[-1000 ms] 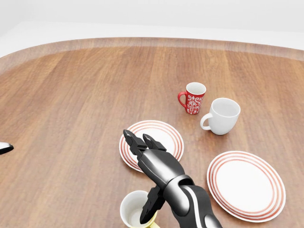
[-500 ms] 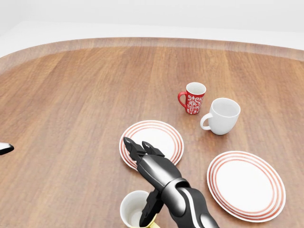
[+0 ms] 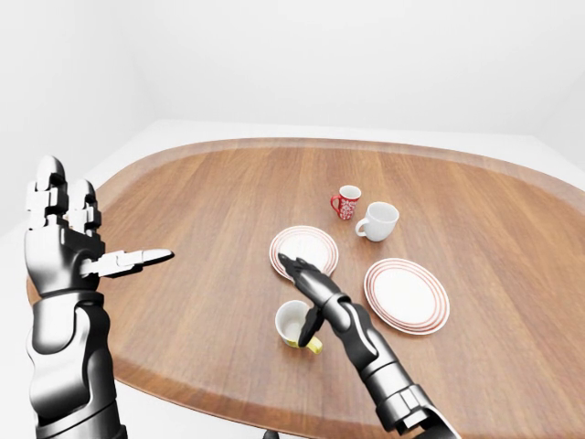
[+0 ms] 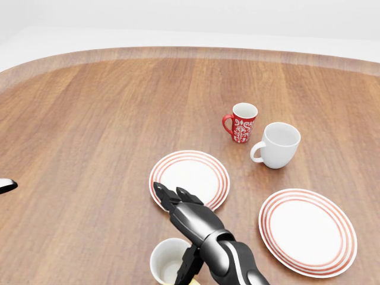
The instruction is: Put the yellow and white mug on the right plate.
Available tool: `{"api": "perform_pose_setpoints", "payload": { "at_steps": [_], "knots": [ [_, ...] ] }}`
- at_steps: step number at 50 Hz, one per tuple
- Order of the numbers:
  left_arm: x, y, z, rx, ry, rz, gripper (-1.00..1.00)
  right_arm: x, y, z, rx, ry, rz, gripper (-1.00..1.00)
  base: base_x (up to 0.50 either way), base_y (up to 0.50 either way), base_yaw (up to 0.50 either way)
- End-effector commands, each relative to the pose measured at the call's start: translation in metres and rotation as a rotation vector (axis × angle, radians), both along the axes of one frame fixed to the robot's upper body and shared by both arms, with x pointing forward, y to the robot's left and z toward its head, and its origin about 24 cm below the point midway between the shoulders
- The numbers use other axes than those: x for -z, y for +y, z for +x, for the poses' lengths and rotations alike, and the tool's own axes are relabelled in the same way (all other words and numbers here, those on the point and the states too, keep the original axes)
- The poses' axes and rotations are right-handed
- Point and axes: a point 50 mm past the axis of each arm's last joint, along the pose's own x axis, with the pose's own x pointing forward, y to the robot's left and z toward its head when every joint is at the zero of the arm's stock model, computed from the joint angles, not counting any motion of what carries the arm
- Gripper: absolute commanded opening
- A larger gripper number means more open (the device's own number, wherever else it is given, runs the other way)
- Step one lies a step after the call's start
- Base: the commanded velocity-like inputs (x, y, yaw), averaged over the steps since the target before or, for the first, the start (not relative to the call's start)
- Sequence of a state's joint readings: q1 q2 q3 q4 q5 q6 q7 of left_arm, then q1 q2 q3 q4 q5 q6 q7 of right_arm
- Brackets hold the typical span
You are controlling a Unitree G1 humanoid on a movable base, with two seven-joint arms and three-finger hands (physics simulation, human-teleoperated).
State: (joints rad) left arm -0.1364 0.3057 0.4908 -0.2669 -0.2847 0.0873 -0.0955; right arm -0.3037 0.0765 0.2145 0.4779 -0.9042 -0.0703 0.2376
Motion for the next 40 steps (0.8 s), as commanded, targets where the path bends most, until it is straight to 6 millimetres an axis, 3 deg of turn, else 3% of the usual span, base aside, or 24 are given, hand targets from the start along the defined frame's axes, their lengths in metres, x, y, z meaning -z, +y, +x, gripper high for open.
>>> {"api": "perform_pose_setpoints", "payload": {
  "at_steps": [1, 40],
  "knots": [
    [-0.001, 0.000, 0.000, 0.000, -0.004, 0.001, 1.00, 0.009, -0.002, -0.001, 0.001, 0.022, -0.012, 1.00, 0.00, 0.00, 0.00],
    [-0.001, 0.000, -0.001, 0.001, -0.003, 0.002, 1.00, 0.039, -0.008, -0.005, 0.040, 0.130, -0.057, 1.00, 0.00, 0.00, 0.00]
  ]
}}
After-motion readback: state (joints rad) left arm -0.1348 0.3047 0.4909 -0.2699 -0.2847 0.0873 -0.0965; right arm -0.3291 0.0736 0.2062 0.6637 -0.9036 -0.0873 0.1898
